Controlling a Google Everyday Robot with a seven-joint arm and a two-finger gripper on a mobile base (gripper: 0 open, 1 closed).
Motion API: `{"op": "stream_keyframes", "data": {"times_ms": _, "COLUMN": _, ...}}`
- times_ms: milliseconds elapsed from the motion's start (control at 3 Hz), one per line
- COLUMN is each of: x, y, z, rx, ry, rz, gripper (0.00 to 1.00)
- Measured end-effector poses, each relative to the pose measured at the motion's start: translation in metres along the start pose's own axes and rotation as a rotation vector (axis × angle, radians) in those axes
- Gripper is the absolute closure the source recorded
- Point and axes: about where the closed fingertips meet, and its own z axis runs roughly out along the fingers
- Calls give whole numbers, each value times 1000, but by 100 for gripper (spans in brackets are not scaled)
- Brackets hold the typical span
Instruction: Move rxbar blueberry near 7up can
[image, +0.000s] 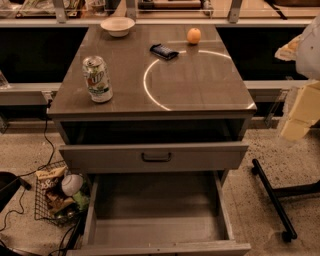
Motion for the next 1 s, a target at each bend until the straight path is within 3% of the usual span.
{"op": "stream_keyframes", "data": {"times_ms": 333, "x": 0, "y": -1, "z": 1, "rx": 2, "ry": -2, "rz": 2, "gripper": 0}}
{"op": "stream_keyframes", "data": {"times_ms": 667, "x": -5, "y": -37, "z": 17, "rx": 59, "ry": -70, "rz": 74, "gripper": 0}}
{"op": "stream_keyframes", "data": {"times_ms": 1000, "x": -5, "y": -81, "z": 42, "rx": 124, "ry": -206, "rz": 195, "gripper": 0}}
